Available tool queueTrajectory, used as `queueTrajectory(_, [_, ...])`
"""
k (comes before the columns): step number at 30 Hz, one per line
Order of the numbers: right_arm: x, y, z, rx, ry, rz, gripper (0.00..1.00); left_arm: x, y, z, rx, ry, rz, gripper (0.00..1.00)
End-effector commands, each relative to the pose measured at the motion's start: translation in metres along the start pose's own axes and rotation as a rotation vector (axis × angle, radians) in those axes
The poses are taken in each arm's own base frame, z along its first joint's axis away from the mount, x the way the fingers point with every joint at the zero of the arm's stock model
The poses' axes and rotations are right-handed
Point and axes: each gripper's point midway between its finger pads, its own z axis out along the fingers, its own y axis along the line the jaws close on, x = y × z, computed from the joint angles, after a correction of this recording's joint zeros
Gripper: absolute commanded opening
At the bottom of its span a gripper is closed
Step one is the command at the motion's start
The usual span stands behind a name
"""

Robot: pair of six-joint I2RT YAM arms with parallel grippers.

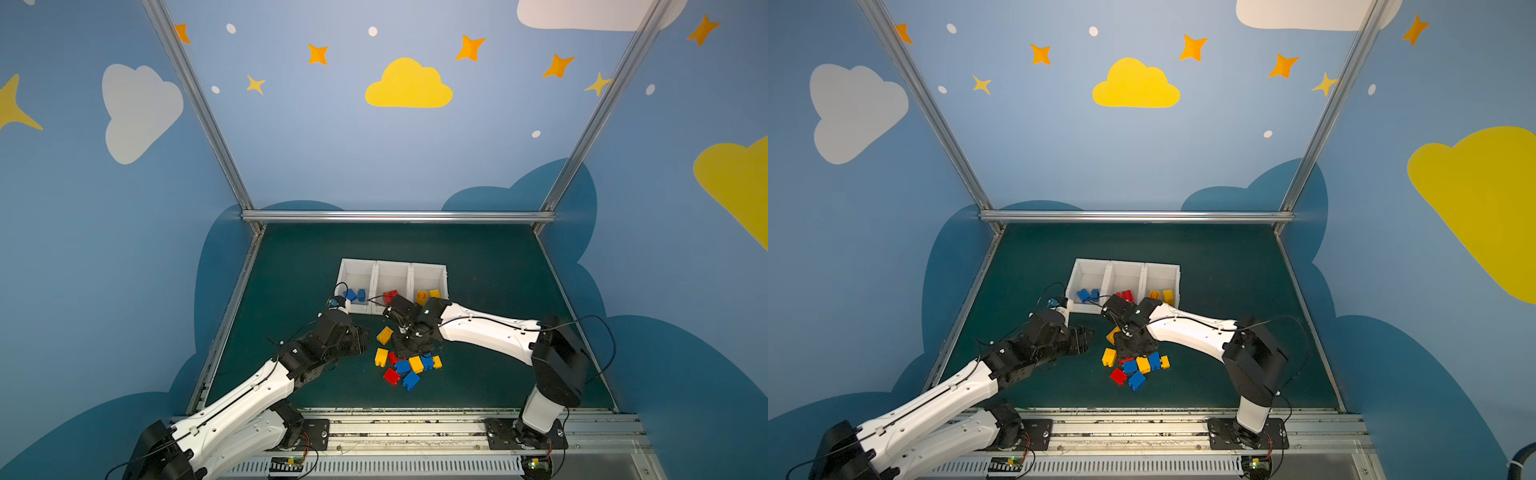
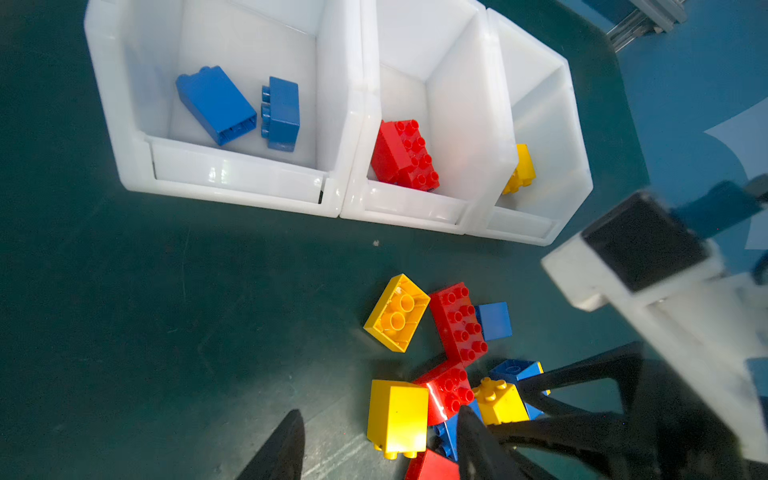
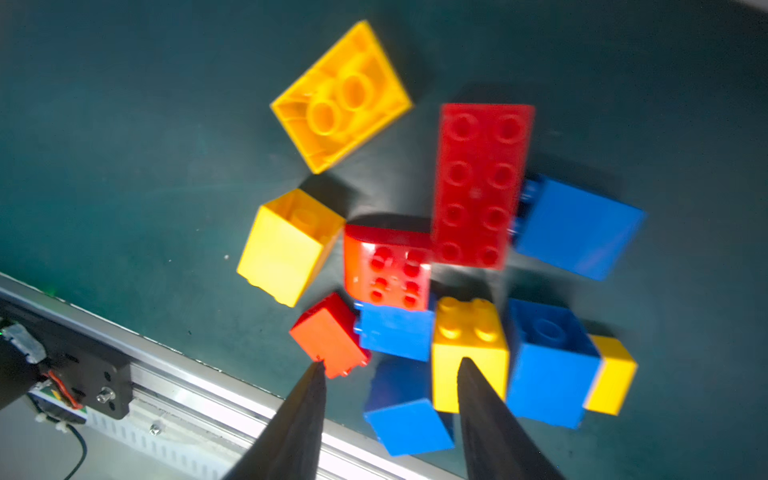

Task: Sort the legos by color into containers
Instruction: 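Lower the right gripper onto a yellow 2x2 brick and close on it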

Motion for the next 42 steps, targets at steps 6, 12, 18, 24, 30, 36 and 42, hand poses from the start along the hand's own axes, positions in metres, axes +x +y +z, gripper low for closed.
queueTrajectory(6, [-0.002,0.027,0.018,0.029,0.065,-0.046,0.52,0.007,0.018,-0.01,-0.043,-0.013,-0.03,0.59])
queueTrajectory(12, [-0.007,0.037,0.03,0.031,0.08,-0.004,0.52,0.012,0.027,-0.018,-0.051,-0.037,-0.049,0.59])
queueTrajectory(18, [-0.01,0.047,0.038,0.005,0.085,0.006,0.52,0.015,0.033,-0.021,-0.052,-0.044,-0.061,0.59])
queueTrajectory(24, [-0.016,0.052,0.046,0.007,0.093,0.011,0.51,0.015,0.033,-0.022,-0.05,-0.043,-0.057,0.59])
queueTrajectory(30, [-0.016,0.05,0.052,0.033,0.107,0.011,0.44,0.016,0.032,-0.021,-0.046,-0.04,-0.059,0.59])
queueTrajectory(36, [-0.016,0.048,0.053,0.045,0.107,0.013,0.29,0.016,0.032,-0.019,-0.045,-0.038,-0.059,0.59])
queueTrajectory(42, [-0.027,0.052,0.028,0.005,0.053,-0.019,0.23,0.014,0.032,-0.02,-0.047,-0.037,-0.056,0.59])
